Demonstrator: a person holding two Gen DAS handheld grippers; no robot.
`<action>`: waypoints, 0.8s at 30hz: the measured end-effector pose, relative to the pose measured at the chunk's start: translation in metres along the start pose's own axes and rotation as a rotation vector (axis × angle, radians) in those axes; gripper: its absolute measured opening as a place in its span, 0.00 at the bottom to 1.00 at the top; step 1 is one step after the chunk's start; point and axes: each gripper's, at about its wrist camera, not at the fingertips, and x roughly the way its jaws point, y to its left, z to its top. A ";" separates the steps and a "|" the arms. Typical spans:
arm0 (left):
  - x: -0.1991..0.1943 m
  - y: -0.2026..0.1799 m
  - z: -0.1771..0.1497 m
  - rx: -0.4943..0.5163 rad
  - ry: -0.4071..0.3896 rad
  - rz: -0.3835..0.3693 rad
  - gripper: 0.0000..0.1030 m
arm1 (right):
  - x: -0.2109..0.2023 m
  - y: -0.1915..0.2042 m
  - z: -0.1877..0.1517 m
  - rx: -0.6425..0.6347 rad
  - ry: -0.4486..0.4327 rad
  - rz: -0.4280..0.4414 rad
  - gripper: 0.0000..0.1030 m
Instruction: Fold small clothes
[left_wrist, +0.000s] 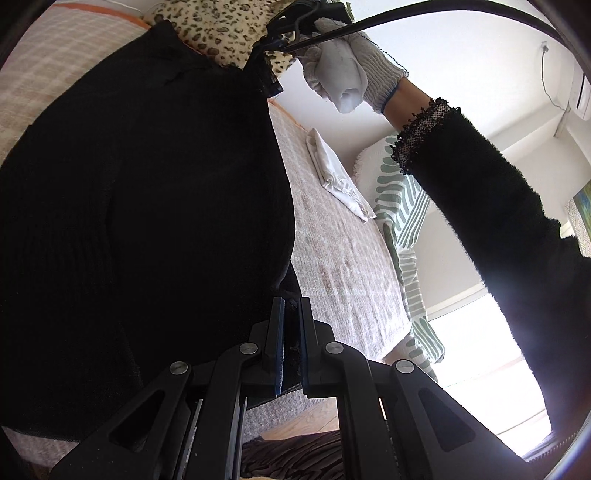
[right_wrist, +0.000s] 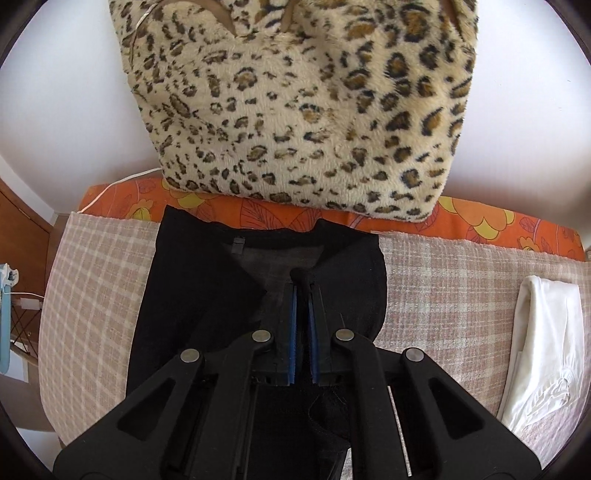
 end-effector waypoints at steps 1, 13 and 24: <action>-0.005 0.002 -0.002 -0.004 -0.005 0.002 0.05 | 0.003 0.007 0.001 -0.006 0.002 -0.001 0.06; -0.026 0.019 -0.008 -0.038 -0.052 0.052 0.05 | 0.027 0.064 0.011 -0.038 0.009 -0.024 0.06; -0.053 0.029 -0.013 -0.040 -0.096 0.093 0.05 | 0.038 0.081 0.015 -0.022 0.005 -0.008 0.06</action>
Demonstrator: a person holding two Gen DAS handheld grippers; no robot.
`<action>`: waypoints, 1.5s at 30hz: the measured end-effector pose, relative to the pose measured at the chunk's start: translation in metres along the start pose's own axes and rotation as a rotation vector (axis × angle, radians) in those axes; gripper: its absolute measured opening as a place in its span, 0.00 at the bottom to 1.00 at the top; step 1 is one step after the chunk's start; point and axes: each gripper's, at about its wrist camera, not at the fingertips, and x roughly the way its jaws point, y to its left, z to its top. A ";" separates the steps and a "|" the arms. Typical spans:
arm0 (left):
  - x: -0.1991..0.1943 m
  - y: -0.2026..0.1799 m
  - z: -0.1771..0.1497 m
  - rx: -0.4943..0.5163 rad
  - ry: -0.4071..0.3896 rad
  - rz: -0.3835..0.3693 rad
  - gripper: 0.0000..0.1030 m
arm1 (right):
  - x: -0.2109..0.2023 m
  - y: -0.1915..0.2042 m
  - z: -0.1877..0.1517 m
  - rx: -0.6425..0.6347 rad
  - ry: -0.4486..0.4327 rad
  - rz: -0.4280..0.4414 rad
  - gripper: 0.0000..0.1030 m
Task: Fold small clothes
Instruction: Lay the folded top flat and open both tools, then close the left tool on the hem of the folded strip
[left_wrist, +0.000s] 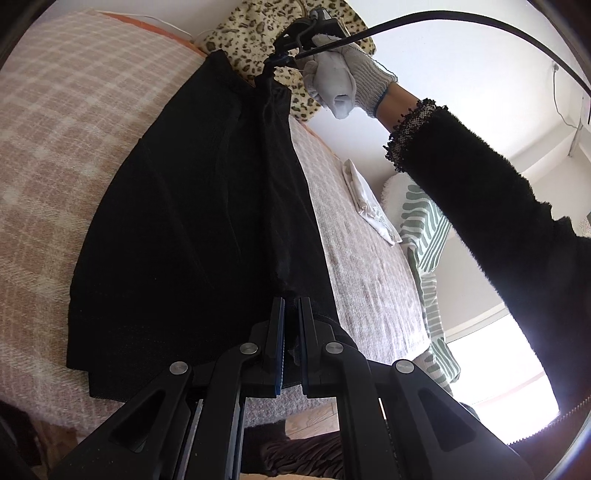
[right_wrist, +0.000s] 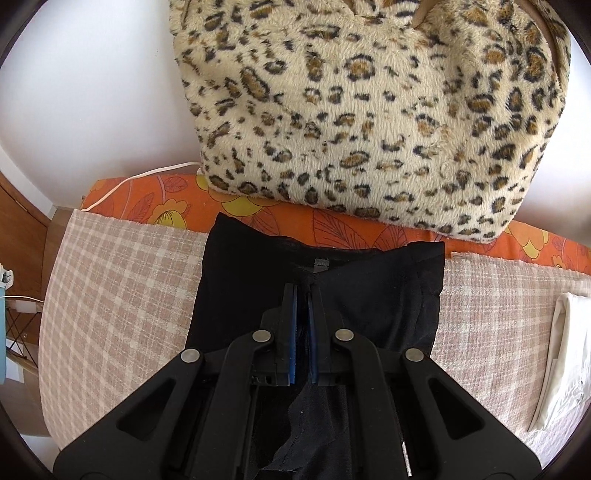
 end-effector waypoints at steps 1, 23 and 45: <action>0.000 0.001 0.001 -0.003 -0.001 0.002 0.05 | 0.002 0.002 -0.001 0.000 0.003 0.003 0.06; 0.002 -0.004 -0.003 0.023 0.016 0.049 0.05 | -0.069 0.003 -0.031 -0.054 -0.096 0.143 0.52; -0.054 0.006 -0.011 0.163 0.052 0.204 0.32 | -0.183 -0.074 -0.346 -0.005 -0.045 0.131 0.52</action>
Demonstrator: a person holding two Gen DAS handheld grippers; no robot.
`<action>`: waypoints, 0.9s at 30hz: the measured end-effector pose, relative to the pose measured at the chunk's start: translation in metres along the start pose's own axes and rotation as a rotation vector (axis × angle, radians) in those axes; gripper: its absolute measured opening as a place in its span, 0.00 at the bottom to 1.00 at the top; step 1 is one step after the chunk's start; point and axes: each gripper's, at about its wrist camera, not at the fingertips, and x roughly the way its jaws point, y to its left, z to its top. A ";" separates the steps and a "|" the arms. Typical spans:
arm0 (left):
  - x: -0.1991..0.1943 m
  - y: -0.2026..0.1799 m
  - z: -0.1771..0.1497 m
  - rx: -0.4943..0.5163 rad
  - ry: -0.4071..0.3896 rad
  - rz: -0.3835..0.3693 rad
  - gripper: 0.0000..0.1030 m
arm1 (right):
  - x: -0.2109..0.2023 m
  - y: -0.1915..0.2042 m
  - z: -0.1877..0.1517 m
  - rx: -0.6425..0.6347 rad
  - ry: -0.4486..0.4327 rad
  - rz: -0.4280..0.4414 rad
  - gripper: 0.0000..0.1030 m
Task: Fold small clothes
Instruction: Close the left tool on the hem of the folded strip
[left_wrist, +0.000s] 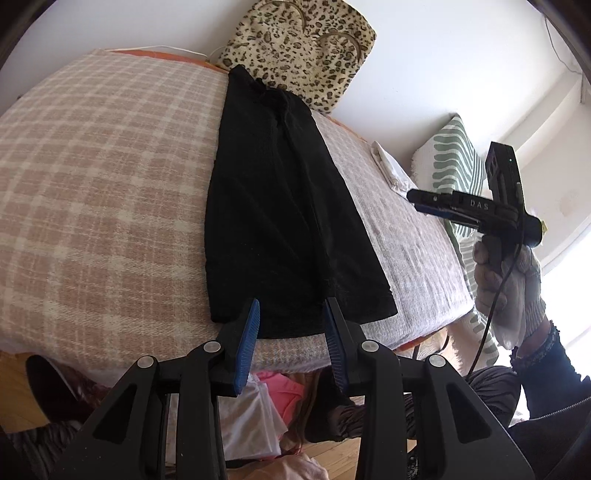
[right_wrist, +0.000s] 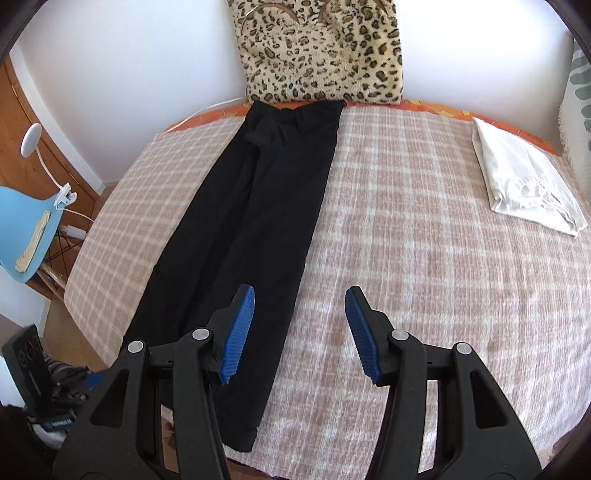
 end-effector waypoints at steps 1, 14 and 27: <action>-0.002 0.002 0.005 0.016 -0.002 0.031 0.33 | 0.003 0.001 -0.012 0.000 0.016 -0.002 0.52; 0.024 0.038 0.013 -0.078 0.152 -0.004 0.30 | 0.031 0.029 -0.077 -0.009 0.175 0.053 0.52; 0.022 0.027 0.014 -0.017 0.127 0.007 0.07 | 0.040 0.033 -0.090 0.000 0.171 0.094 0.11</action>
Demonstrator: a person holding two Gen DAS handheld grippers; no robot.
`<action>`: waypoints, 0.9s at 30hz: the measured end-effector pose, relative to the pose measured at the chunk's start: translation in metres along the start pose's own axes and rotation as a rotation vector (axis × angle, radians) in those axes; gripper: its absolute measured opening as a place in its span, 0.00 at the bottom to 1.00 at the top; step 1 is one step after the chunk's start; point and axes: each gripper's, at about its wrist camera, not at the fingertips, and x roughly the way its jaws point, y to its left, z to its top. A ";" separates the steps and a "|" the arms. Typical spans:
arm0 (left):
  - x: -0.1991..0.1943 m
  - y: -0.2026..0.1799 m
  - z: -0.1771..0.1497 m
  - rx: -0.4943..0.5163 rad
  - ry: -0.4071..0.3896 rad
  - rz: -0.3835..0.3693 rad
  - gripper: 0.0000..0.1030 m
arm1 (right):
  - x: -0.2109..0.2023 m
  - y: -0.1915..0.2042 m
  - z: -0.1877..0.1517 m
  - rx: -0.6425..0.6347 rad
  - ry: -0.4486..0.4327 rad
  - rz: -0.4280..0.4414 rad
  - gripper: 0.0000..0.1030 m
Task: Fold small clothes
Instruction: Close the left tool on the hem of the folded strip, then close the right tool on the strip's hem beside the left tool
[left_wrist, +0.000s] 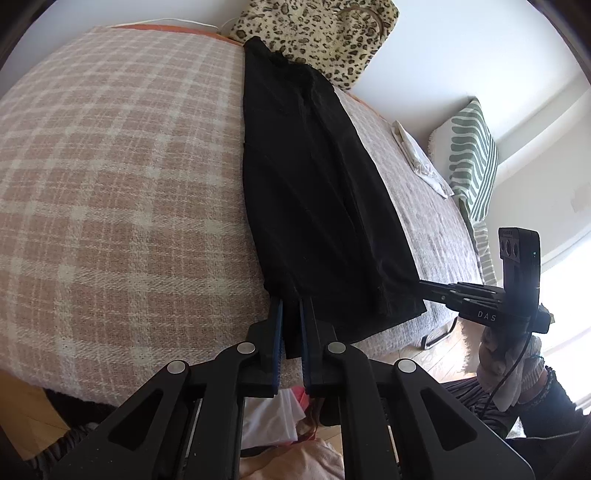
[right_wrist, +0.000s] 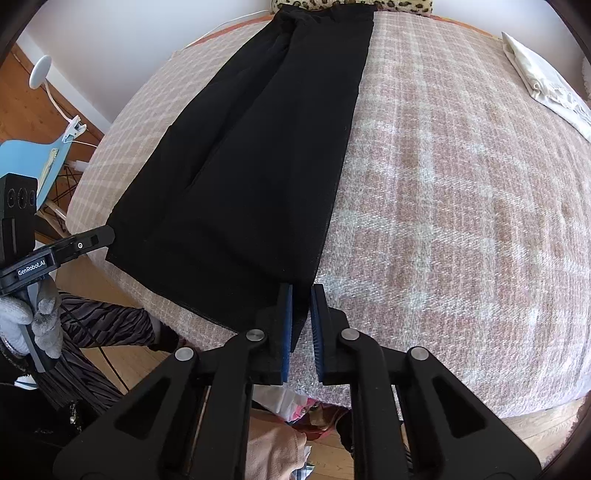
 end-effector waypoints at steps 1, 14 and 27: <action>0.000 0.001 0.000 0.003 -0.002 0.000 0.07 | -0.001 -0.002 0.000 0.011 0.001 0.018 0.11; 0.007 0.008 0.000 -0.033 0.062 -0.042 0.05 | 0.004 -0.006 -0.004 0.042 0.024 0.136 0.13; -0.006 0.025 -0.003 -0.059 0.030 -0.006 0.16 | 0.004 -0.008 -0.004 0.046 0.021 0.151 0.13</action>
